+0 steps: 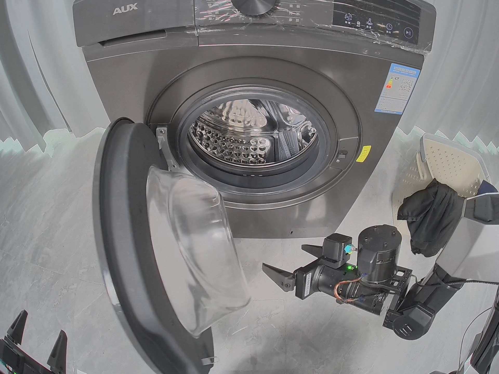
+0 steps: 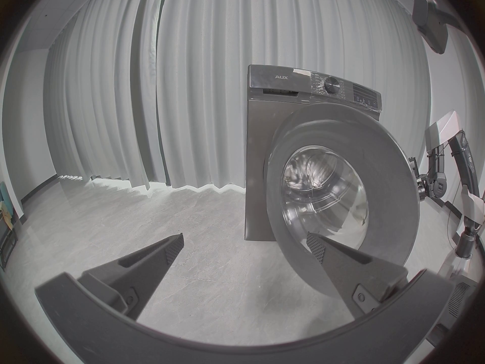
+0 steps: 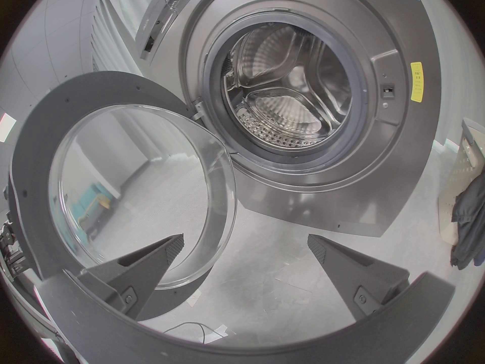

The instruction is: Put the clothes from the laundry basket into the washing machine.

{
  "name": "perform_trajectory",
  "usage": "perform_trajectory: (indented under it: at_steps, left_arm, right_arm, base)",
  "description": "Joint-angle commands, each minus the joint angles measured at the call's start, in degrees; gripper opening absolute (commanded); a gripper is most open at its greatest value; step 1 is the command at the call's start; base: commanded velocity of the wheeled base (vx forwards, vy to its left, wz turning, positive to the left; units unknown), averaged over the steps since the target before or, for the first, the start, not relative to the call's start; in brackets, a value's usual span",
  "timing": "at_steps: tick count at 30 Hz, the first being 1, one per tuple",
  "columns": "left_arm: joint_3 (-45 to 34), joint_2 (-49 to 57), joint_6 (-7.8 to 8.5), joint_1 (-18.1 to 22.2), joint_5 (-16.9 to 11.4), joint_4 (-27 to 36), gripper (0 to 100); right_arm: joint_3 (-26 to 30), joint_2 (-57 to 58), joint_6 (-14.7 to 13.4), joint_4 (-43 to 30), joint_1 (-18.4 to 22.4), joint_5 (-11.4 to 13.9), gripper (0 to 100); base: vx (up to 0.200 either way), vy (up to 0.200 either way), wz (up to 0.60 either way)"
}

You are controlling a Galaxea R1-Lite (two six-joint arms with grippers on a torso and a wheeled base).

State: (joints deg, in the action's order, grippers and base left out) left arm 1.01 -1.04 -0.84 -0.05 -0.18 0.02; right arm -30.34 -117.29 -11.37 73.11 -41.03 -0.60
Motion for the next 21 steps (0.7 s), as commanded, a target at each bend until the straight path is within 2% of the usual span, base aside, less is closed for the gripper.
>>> perform_trajectory:
  at_steps: [1,5,10,21]
  left_arm:
    - [-0.92,1.04,-0.04,-0.04,0.01,0.06,100]
    - [-0.92,1.04,-0.04,-0.04,0.01,0.06,100]
    - [-0.92,1.04,-0.04,-0.04,-0.08,0.06,100]
    - [-0.92,1.04,-0.04,-0.04,-0.08,-0.02,100]
  right_arm:
    - [-0.77,-0.4,-0.14,0.28,-0.19,0.16,100]
    - [-3.85,-1.45,-0.14,-0.33,-0.36,0.16,100]
    - [-9.21,-5.23,-0.05,-0.95,-0.89,0.69,100]
    - [-16.24,-10.68,-0.05,-1.92,-6.6,1.21,100]
  base:
    - [0.0,0.0,0.0]
    - [0.0,0.0,0.0]
    - [-0.2,0.0,0.0]
    - [0.0,0.0,0.0]
